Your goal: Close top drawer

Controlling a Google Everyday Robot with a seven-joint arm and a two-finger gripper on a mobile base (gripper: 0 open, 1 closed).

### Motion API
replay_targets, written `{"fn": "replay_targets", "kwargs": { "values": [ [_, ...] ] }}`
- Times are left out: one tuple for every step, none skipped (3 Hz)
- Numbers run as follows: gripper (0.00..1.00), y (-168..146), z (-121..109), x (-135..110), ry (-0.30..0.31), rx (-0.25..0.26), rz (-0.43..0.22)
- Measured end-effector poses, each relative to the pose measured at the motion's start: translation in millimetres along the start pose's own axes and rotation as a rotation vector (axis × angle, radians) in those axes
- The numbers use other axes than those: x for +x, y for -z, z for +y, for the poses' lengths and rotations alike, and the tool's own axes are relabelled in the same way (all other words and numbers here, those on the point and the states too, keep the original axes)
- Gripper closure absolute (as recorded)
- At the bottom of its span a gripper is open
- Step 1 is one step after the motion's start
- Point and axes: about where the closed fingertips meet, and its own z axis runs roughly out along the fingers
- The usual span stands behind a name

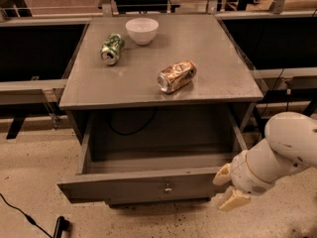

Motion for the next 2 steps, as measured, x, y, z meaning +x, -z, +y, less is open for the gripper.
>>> {"fn": "replay_targets", "kwargs": {
  "values": [
    [0.0,0.0,0.0,0.0,0.0,0.0,0.0],
    [0.0,0.0,0.0,0.0,0.0,0.0,0.0]
  ]
}}
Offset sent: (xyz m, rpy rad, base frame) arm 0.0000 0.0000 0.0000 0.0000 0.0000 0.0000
